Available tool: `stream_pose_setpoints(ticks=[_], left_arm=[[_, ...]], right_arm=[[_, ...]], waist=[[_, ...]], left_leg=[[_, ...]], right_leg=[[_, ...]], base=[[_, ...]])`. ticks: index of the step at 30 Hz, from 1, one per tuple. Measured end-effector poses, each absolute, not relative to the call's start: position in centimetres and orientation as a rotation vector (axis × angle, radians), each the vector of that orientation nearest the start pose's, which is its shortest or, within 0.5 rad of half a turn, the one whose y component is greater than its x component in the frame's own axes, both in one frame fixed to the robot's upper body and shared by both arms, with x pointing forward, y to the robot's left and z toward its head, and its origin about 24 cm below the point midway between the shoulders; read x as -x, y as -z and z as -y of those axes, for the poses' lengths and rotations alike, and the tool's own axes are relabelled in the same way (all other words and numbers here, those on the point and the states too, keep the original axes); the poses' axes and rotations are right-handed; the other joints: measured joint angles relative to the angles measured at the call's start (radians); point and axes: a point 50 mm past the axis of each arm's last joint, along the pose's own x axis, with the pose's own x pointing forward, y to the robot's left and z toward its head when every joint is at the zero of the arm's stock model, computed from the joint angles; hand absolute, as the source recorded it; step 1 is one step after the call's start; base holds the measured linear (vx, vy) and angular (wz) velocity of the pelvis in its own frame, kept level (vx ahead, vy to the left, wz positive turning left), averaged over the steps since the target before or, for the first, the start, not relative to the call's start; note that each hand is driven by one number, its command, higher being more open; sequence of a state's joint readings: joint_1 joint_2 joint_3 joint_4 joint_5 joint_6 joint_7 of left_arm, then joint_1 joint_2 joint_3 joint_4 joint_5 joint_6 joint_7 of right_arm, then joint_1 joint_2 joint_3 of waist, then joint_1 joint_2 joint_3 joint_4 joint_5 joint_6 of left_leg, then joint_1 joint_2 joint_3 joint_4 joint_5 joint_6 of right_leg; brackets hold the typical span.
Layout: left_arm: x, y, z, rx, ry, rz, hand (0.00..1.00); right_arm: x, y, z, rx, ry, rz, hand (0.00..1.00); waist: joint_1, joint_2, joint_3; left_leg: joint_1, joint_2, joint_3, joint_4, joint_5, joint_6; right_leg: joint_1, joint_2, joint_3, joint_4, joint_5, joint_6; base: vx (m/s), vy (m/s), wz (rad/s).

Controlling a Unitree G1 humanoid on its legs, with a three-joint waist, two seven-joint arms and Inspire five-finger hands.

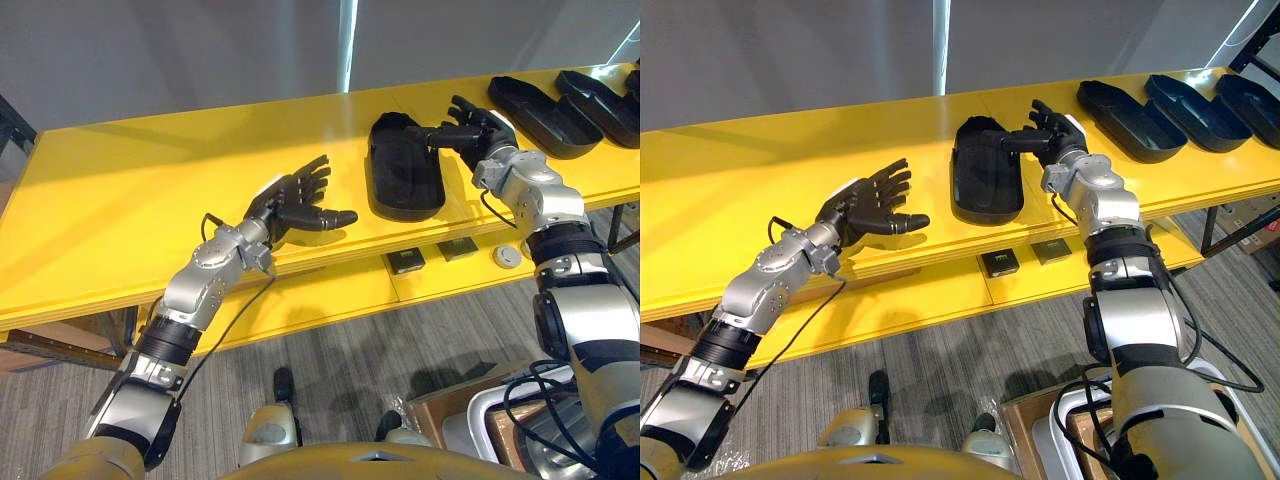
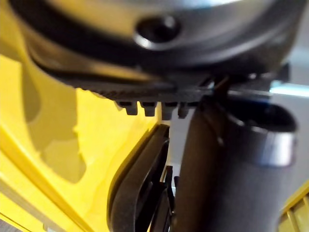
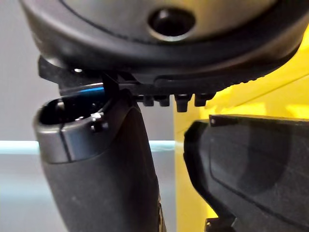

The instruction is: Walk over and take three plastic housings, then place them on the shelf

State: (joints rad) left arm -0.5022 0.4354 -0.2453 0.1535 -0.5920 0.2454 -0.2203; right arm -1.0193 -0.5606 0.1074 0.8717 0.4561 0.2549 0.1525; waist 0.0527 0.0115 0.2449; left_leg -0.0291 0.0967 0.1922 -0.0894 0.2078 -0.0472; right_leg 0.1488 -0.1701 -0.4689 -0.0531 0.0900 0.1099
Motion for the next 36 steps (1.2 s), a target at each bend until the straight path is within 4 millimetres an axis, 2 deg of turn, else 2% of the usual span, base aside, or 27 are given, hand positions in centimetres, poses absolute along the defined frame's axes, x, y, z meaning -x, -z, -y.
stream_pose_setpoints(ticks=[15, 21, 27, 30, 36], left_arm=[[-35.0, -15.1, -9.6, 0.18, 0.679, -0.004, 1.0], [-35.5, -15.6, -9.3, 0.21, 0.68, 0.007, 1.0], [-36.2, -17.0, -9.2, 0.198, 0.669, 0.054, 1.0], [-36.4, -17.4, -9.2, 0.2, 0.666, 0.067, 1.0], [-36.7, -18.0, -9.2, 0.224, 0.664, 0.082, 1.0]], right_arm=[[-41.5, -22.7, 22.1, 0.049, -0.075, -0.042, 1.0], [-41.8, -24.2, 21.8, 0.015, -0.08, -0.001, 1.0], [-41.8, -25.8, 21.3, 0.044, -0.092, 0.074, 1.0], [-41.8, -26.3, 21.4, 0.055, -0.088, 0.093, 1.0], [-41.8, -27.1, 21.2, 0.057, -0.089, 0.117, 1.0]], waist=[[-0.002, 0.006, 0.091], [-0.001, 0.006, 0.094], [-0.004, 0.015, 0.134], [-0.003, 0.025, 0.141], [-0.004, 0.028, 0.143]], left_leg=[[-0.042, 0.004, 0.004, 0.001, 0.01, 0.002], [-0.067, 0.003, 0.01, 0.004, 0.016, 0.007], [-0.068, 0.002, 0.011, 0.004, 0.014, 0.003], [-0.072, 0.002, 0.008, 0.004, 0.015, 0.002], [-0.084, -0.001, 0.003, 0.004, 0.027, 0.006]], right_leg=[[-0.068, -0.006, 0.015, 0.042, -0.007, -0.008], [-0.105, -0.011, 0.027, 0.057, -0.007, -0.008], [-0.118, -0.017, 0.034, 0.083, -0.014, -0.008], [-0.131, -0.022, 0.034, 0.108, -0.027, -0.005], [-0.162, -0.035, 0.034, 0.16, -0.054, -0.003]], base=[[0.0, 0.0, 0.0], [0.0, -0.006, -0.03], [-0.02, -0.007, 0.0], [-0.02, -0.018, 0.02], [0.0, -0.037, 0.03]])
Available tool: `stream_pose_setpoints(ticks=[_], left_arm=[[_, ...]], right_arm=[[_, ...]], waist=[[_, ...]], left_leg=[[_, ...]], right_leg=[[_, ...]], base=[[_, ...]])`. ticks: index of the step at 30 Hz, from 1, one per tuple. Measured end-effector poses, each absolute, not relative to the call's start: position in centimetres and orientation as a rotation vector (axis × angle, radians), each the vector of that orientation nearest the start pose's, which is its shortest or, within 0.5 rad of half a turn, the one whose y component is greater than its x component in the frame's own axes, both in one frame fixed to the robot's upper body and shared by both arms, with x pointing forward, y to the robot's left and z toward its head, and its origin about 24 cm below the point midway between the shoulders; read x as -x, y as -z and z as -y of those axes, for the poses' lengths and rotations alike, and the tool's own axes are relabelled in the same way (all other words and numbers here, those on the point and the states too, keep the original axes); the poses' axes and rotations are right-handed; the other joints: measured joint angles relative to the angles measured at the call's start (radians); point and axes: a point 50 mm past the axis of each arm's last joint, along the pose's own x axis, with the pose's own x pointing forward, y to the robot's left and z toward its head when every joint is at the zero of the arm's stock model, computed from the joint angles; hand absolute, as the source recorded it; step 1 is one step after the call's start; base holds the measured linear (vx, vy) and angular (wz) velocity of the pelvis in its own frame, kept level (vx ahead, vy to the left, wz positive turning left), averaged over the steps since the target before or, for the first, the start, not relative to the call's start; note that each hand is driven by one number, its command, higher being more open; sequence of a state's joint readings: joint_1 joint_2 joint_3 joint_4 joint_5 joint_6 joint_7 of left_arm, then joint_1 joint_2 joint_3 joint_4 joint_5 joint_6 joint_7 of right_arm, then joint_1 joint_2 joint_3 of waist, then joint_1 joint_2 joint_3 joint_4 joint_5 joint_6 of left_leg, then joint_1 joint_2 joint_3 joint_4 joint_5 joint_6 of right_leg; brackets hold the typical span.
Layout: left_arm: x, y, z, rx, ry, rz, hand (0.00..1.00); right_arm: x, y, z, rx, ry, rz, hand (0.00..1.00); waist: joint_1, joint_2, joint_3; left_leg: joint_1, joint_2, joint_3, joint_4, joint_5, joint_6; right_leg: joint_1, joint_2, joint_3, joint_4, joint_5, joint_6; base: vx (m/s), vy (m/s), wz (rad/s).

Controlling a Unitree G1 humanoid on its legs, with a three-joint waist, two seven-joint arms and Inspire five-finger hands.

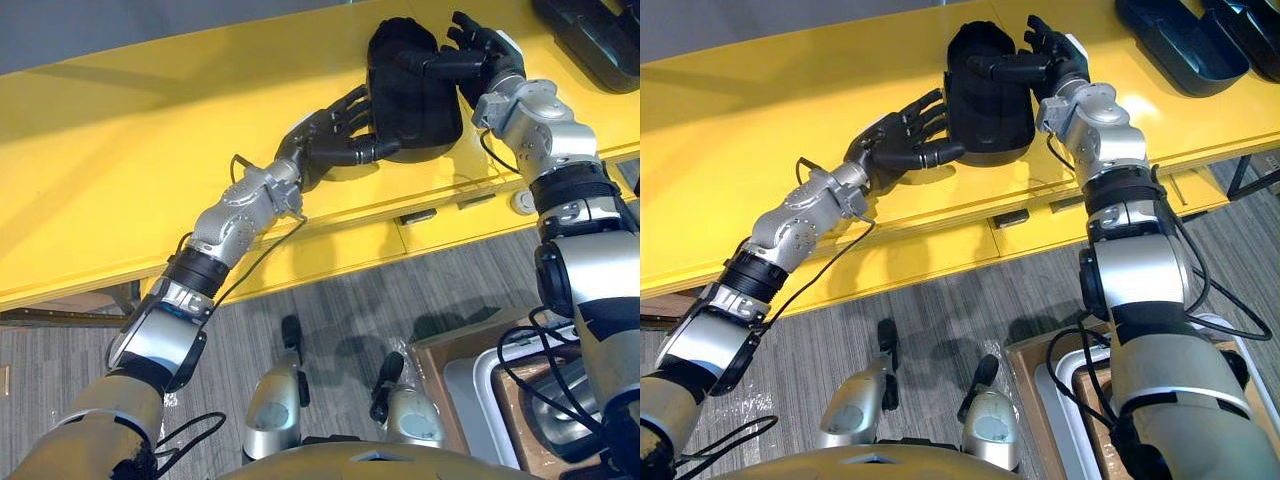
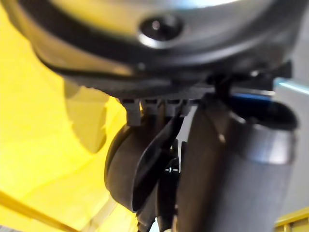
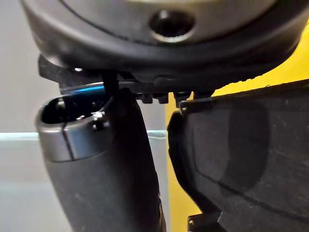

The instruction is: Walk over and take three plastic housings, then place them on the shelf

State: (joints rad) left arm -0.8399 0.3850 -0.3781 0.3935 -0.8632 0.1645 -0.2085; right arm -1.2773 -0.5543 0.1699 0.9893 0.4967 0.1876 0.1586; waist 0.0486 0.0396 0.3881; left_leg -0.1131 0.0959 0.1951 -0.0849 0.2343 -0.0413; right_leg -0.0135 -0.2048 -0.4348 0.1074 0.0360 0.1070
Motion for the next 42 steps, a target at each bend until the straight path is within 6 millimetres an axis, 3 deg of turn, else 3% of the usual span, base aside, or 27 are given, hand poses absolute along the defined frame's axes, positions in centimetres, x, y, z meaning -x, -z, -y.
stream_pose_setpoints(ticks=[6, 11, 15, 42], left_arm=[[-36.9, -18.2, -9.2, 0.239, 0.654, 0.094, 1.0], [-36.9, -18.7, -9.4, 0.273, 0.648, 0.136, 1.0], [-36.9, -19.1, -9.4, 0.274, 0.648, 0.158, 1.0], [-36.8, -19.3, -9.8, 0.364, 0.664, 0.164, 1.0]], right_arm=[[-42.0, -27.3, 21.1, 0.078, -0.094, 0.105, 1.0], [-42.0, -27.9, 20.8, 0.097, -0.099, 0.122, 1.0], [-42.1, -27.4, 21.1, 0.093, -0.095, 0.109, 1.0], [-42.0, -28.0, 21.5, 0.139, -0.066, 0.199, 1.0]], waist=[[0.001, 0.004, 0.003], [0.001, 0.031, 0.025], [0.003, 0.033, 0.026], [0.001, 0.043, 0.035]], left_leg=[[0.0, -0.001, -0.014, 0.0, 0.005, -0.001], [-0.001, -0.004, -0.027, 0.0, 0.01, -0.003], [-0.01, -0.006, -0.035, 0.0, 0.015, -0.007], [-0.002, -0.014, -0.048, 0.0, 0.026, -0.007]], right_leg=[[-0.014, -0.01, -0.004, 0.054, -0.035, -0.002], [-0.034, -0.026, -0.008, 0.118, -0.069, -0.003], [-0.057, -0.038, -0.01, 0.163, -0.094, -0.005], [-0.069, -0.057, -0.007, 0.228, -0.126, -0.009]], base=[[0.0, -0.058, 0.07], [-0.02, -0.052, 0.07], [-0.01, -0.064, 0.05], [0.0, -0.043, 0.01]])
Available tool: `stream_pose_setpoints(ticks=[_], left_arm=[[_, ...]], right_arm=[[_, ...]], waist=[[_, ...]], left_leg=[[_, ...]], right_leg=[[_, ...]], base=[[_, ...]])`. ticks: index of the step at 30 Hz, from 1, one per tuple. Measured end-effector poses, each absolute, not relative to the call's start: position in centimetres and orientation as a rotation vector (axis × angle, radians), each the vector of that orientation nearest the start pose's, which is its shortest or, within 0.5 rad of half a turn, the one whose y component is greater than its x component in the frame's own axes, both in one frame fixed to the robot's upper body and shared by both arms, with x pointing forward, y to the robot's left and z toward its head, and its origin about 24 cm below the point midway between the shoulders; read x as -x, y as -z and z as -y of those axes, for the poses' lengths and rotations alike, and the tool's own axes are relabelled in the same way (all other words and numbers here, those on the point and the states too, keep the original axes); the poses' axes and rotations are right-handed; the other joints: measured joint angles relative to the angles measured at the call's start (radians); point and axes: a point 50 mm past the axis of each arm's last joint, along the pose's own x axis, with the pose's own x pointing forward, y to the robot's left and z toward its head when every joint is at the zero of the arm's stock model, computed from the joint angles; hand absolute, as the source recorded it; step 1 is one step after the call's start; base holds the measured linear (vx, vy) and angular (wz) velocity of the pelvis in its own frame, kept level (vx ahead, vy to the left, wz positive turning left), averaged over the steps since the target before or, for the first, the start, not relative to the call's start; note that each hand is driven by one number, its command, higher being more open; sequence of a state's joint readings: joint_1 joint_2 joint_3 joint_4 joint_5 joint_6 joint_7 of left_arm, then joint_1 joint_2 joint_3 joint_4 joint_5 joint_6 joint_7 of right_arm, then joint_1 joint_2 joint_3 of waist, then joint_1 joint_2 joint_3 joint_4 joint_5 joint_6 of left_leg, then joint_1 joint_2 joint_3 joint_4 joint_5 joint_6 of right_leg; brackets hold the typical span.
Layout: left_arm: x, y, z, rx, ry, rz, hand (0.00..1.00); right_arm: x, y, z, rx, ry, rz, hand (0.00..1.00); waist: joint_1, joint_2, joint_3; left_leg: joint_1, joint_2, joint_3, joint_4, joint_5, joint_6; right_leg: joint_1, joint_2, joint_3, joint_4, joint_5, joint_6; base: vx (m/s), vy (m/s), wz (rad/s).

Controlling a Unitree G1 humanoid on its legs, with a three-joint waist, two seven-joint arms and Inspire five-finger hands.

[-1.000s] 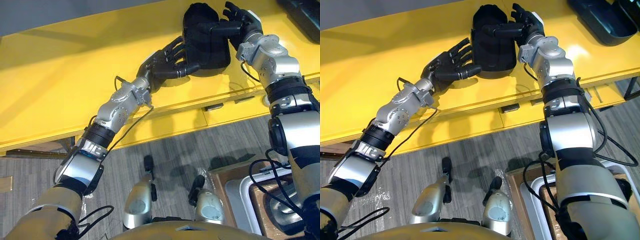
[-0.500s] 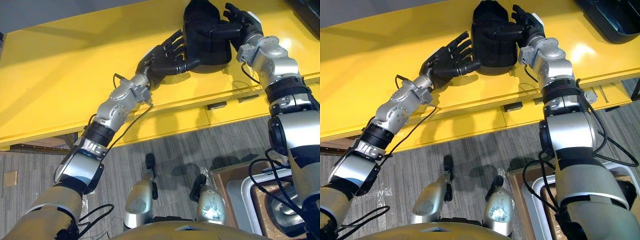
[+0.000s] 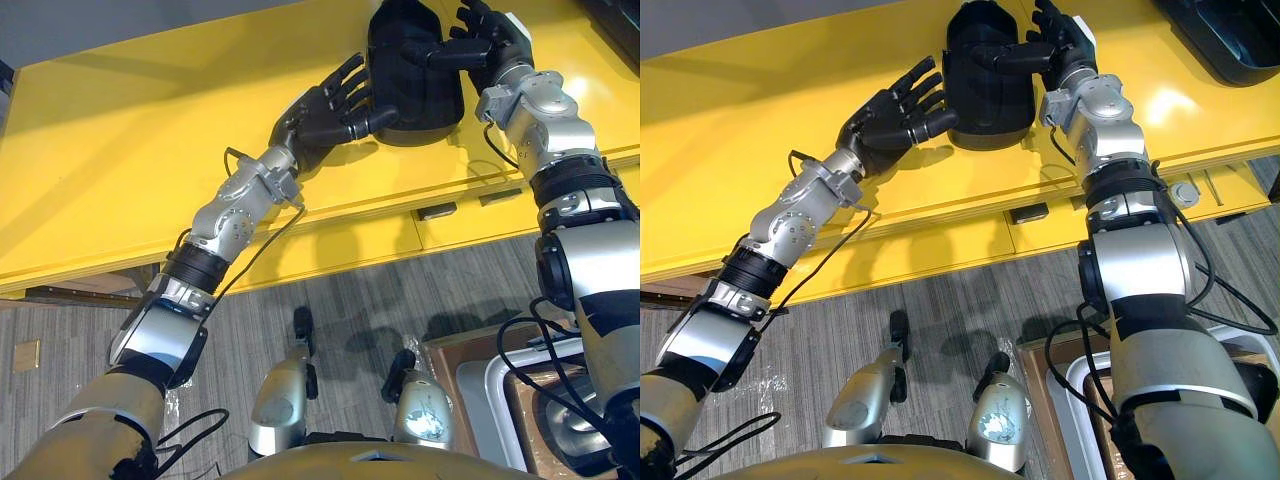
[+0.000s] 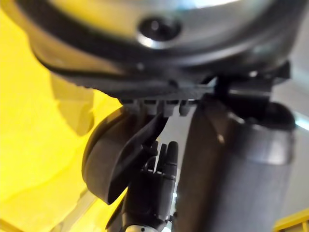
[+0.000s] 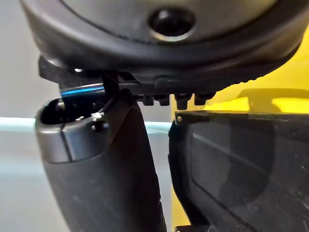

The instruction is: Walk over and take three plastic housings, then place them on the shelf

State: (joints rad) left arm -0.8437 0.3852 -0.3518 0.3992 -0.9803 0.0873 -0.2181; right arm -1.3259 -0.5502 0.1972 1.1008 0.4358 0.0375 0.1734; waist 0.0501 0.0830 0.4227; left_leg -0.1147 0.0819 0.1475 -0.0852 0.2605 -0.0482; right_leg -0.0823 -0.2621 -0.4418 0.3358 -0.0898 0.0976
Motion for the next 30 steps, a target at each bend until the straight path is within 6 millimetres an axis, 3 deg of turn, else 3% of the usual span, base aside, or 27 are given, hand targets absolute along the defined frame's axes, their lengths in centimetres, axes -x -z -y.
stream_pose_setpoints(ticks=[7, 13, 17, 30], left_arm=[[-36.0, -17.8, -10.5, 0.385, 0.638, 0.145, 1.0], [-35.4, -18.2, -11.3, 0.394, 0.642, 0.194, 1.0], [-35.2, -18.8, -11.3, 0.394, 0.669, 0.223, 1.0], [-34.9, -18.9, -10.9, 0.384, 0.758, 0.242, 1.0]], right_arm=[[-42.0, -27.8, 21.5, 0.18, -0.093, 0.191, 1.0], [-42.0, -27.1, 21.6, 0.191, -0.099, 0.173, 1.0], [-42.0, -27.1, 21.6, 0.195, -0.099, 0.174, 1.0], [-42.0, -27.3, 21.5, 0.254, -0.074, 0.206, 1.0]], waist=[[-0.003, 0.001, 0.001], [0.002, 0.008, 0.004], [0.006, 0.025, 0.011], [0.004, 0.028, 0.011]], left_leg=[[0.004, -0.004, -0.017, -0.001, 0.003, -0.003], [0.002, -0.008, -0.048, -0.004, 0.002, -0.013], [-0.001, -0.021, -0.064, -0.003, 0.003, -0.015], [-0.015, -0.03, -0.069, -0.001, 0.012, -0.011]], right_leg=[[0.01, -0.008, -0.015, 0.017, -0.009, 0.001], [0.014, -0.02, -0.039, 0.057, -0.039, 0.001], [0.011, -0.04, -0.053, 0.089, -0.059, 0.004], [-0.004, -0.049, -0.052, 0.102, -0.065, 0.004]], base=[[-0.01, -0.036, 0.08], [-0.01, -0.044, 0.15], [0.02, -0.041, 0.14], [0.02, -0.019, 0.02]])
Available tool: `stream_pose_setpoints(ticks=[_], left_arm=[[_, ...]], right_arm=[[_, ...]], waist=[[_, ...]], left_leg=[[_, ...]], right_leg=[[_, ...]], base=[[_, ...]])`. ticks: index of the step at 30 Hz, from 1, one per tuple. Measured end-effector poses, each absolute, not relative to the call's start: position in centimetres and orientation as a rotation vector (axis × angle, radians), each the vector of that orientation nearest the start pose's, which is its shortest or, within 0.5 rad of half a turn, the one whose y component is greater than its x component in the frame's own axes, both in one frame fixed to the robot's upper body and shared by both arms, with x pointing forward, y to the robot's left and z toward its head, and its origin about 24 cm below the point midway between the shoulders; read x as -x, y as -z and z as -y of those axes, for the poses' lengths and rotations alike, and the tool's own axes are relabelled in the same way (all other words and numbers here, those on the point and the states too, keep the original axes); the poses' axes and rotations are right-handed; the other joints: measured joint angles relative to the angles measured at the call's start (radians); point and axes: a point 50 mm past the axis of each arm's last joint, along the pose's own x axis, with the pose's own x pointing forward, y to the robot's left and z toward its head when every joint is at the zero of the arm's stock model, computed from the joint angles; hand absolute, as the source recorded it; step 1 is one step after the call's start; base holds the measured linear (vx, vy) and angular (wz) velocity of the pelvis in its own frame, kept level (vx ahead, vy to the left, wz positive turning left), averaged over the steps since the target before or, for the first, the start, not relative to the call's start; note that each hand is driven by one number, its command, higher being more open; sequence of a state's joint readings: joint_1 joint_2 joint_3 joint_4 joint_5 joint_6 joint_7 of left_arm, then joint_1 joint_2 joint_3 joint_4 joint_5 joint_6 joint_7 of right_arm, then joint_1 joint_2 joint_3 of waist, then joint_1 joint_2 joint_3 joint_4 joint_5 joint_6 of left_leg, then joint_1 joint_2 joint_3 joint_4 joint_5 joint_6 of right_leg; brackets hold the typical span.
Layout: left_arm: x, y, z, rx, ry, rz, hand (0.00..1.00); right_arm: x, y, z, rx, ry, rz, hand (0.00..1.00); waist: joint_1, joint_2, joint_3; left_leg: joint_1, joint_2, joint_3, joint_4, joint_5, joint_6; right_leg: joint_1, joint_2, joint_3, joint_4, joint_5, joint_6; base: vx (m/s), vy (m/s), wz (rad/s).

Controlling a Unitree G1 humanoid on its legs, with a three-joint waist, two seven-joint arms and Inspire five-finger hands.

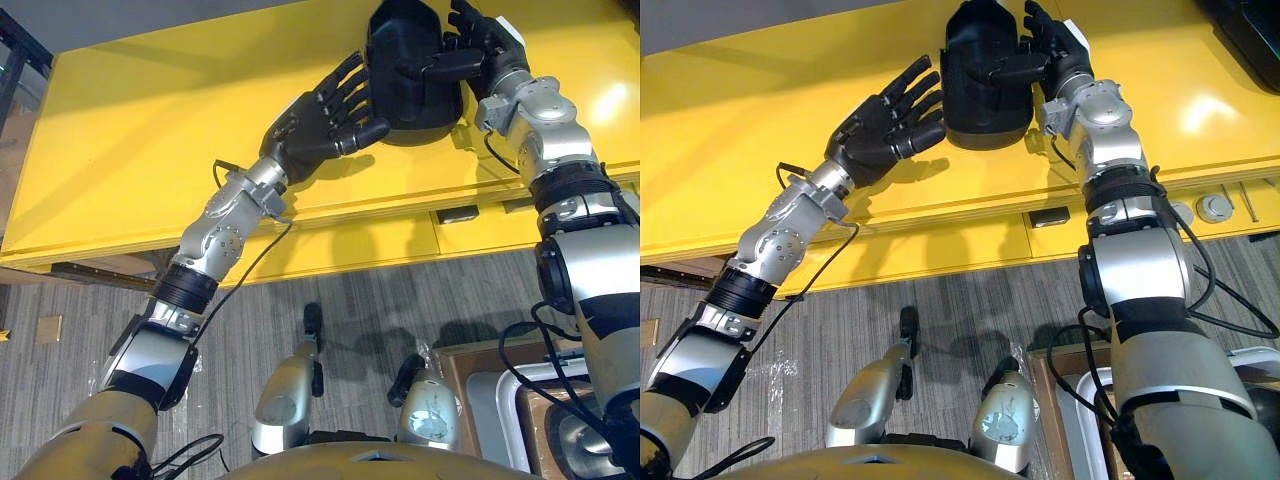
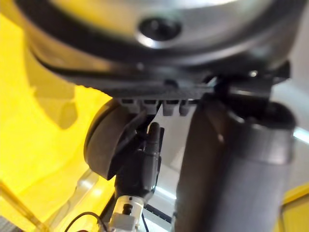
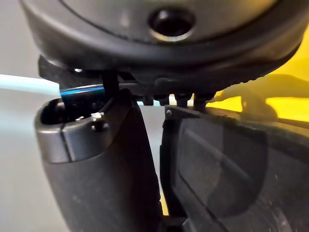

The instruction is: Walk over and take three plastic housings, then place them on the shelf

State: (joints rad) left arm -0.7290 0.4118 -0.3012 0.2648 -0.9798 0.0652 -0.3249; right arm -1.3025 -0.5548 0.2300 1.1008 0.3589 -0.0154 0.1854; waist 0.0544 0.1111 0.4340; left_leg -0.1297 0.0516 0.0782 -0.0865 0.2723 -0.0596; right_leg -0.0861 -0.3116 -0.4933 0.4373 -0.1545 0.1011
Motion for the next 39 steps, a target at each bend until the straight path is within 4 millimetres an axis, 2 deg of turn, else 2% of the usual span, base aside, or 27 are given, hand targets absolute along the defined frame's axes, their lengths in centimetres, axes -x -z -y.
stream_pose_setpoints(ticks=[5, 9, 12, 13, 14, 16, 18, 19, 20, 21, 22, 24, 27, 30, 33, 34, 39], left_arm=[[-34.8, -18.9, -10.8, 0.382, 0.762, 0.24, 1.0], [-34.4, -18.5, -11.4, 0.348, 0.692, 0.227, 1.0], [-32.7, -16.9, -12.6, 0.341, 0.622, 0.221, 1.0], [-31.7, -15.7, -13.6, 0.313, 0.555, 0.211, 1.0], [-31.2, -15.2, -14.3, 0.308, 0.517, 0.205, 1.0], [-29.7, -13.5, -16.9, 0.282, 0.382, 0.18, 1.0], [-27.9, -11.6, -20.0, 0.305, 0.241, 0.151, 1.0], [-26.9, -11.0, -21.0, 0.314, 0.193, 0.142, 1.0], [-25.6, -10.2, -21.8, 0.325, 0.149, 0.132, 1.0], [-24.3, -9.6, -22.0, 0.338, 0.127, 0.12, 1.0], [-23.7, -9.4, -21.9, 0.346, 0.125, 0.116, 1.0], [-21.5, -8.9, -21.0, 0.389, 0.12, 0.122, 1.0], [-20.0, -8.6, -20.6, 0.413, 0.088, 0.157, 1.0], [-19.4, -8.3, -20.7, 0.437, 0.054, 0.187, 1.0], [-18.9, -8.5, -20.9, 0.44, 0.028, 0.23, 1.0], [-18.6, -8.5, -20.8, 0.445, 0.011, 0.259, 1.0], [-18.6, -8.8, -20.3, 0.456, 0.025, 0.266, 1.0]], right_arm=[[-41.9, -27.6, 21.7, 0.256, 0.009, 0.241, 1.0], [-41.5, -28.8, 21.6, 0.185, 0.027, 0.357, 1.0], [-39.6, -30.2, 22.1, 0.079, -0.002, 0.565, 1.0], [-38.0, -30.7, 22.8, 0.063, -0.005, 0.675, 1.0], [-37.2, -30.8, 23.0, 0.06, -0.008, 0.714, 1.0], [-34.6, -30.6, 23.5, 0.047, -0.019, 0.832, 1.0], [-31.3, -28.9, 24.6, 0.062, -0.036, 0.902, 1.0], [-30.3, -27.6, 25.1, 0.071, -0.034, 0.894, 1.0], [-29.2, -25.5, 25.7, 0.078, -0.023, 0.852, 1.0], [-28.3, -23.0, 26.2, 0.089, -0.006, 0.785, 1.0], [-27.8, -21.7, 26.2, 0.089, 0.001, 0.749, 1.0], [-26.2, -17.3, 25.9, 0.139, 0.021, 0.6, 1.0], [-24.2, -14.1, 25.1, 0.246, 0.021, 0.468, 1.0], [-23.4, -13.1, 24.6, 0.337, 0.024, 0.416, 1.0], [-23.4, -12.5, 24.1, 0.411, 0.031, 0.389, 1.0], [-23.3, -11.4, 22.6, 0.453, 0.032, 0.358, 1.0], [-23.4, -11.1, 21.8, 0.444, 0.046, 0.364, 1.0]], waist=[[0.002, 0.0, 0.0], [-0.006, 0.0, 0.0], [-0.01, 0.002, -0.001], [-0.01, 0.002, -0.001], [-0.011, 0.002, -0.001], [-0.025, 0.002, -0.008], [-0.031, 0.003, -0.044], [-0.03, 0.001, -0.068], [-0.03, -0.004, -0.099], [-0.029, -0.011, -0.131], [-0.029, -0.015, -0.14], [-0.029, -0.026, -0.161], [-0.031, -0.026, -0.178], [-0.032, -0.032, -0.19], [-0.032, -0.05, -0.208], [-0.032, -0.064, -0.228], [-0.026, -0.064, -0.229]], left_leg=[[-0.001, 0.0, -0.001, -0.001, -0.001, -0.001], [0.0, 0.001, 0.002, 0.001, -0.001, -0.001], [0.012, 0.002, 0.004, 0.001, 0.003, 0.004], [0.029, 0.002, 0.001, 0.002, 0.002, 0.002], [0.037, 0.002, -0.002, 0.002, 0.002, 0.003], [0.059, 0.002, -0.009, 0.001, 0.001, 0.002], [0.068, 0.009, -0.02, 0.001, -0.013, -0.006], [0.068, 0.013, -0.02, 0.0, -0.026, -0.005], [0.071, 0.014, -0.022, -0.002, -0.033, -0.007], [0.075, 0.014, -0.02, -0.003, -0.041, -0.008], [0.083, 0.014, -0.019, -0.003, -0.044, -0.005], [0.107, 0.012, -0.006, -0.003, -0.065, -0.009], [0.107, 0.016, 0.007, -0.003, -0.069, -0.005], [0.108, 0.025, 0.02, -0.003, -0.071, -0.005], [0.11, 0.028, 0.034, -0.003, -0.071, -0.005], [0.119, 0.028, 0.042, -0.003, -0.078, -0.007], [0.117, 0.028, 0.043, -0.003, -0.08, -0.004]], right_leg=[[0.0, 0.001, 0.0, -0.002, 0.001, 0.001], [0.0, 0.002, 0.003, -0.005, 0.001, 0.002], [0.014, 0.005, 0.004, -0.018, 0.003, 0.004], [0.038, 0.01, 0.001, -0.034, 0.005, 0.007], [0.052, 0.012, -0.002, -0.043, 0.006, 0.008], [0.096, 0.02, -0.016, -0.076, 0.009, 0.014], [0.124, 0.035, -0.03, -0.111, 0.012, 0.018], [0.129, 0.042, -0.034, -0.125, 0.013, 0.021], [0.143, 0.049, -0.041, -0.147, 0.017, 0.026], [0.156, 0.054, -0.042, -0.168, 0.019, 0.027], [0.167, 0.056, -0.042, -0.178, 0.022, 0.028], [0.201, 0.062, -0.038, -0.214, 0.034, 0.035], [0.21, 0.074, -0.028, -0.253, 0.055, 0.037], [0.211, 0.08, -0.017, -0.273, 0.071, 0.042], [0.21, 0.089, -0.004, -0.286, 0.086, 0.041], [0.218, 0.091, 0.004, -0.3, 0.086, 0.041], [0.224, 0.096, 0.002, -0.32, 0.095, 0.038]], base=[[0.0, 0.0, 0.0], [0.02, -0.027, -0.02], [0.05, -0.042, -0.04], [0.08, -0.058, 0.0], [0.09, -0.064, 0.03], [0.06, -0.051, 0.1], [0.05, -0.043, 0.1], [0.05, -0.049, 0.04], [0.07, -0.057, 0.02], [0.06, -0.045, 0.02], [0.06, -0.039, -0.05], [0.04, -0.028, -0.1], [0.01, -0.026, -0.11], [0.0, -0.033, -0.14], [-0.01, -0.052, -0.16], [-0.04, -0.059, -0.14], [-0.01, -0.012, -0.02]])
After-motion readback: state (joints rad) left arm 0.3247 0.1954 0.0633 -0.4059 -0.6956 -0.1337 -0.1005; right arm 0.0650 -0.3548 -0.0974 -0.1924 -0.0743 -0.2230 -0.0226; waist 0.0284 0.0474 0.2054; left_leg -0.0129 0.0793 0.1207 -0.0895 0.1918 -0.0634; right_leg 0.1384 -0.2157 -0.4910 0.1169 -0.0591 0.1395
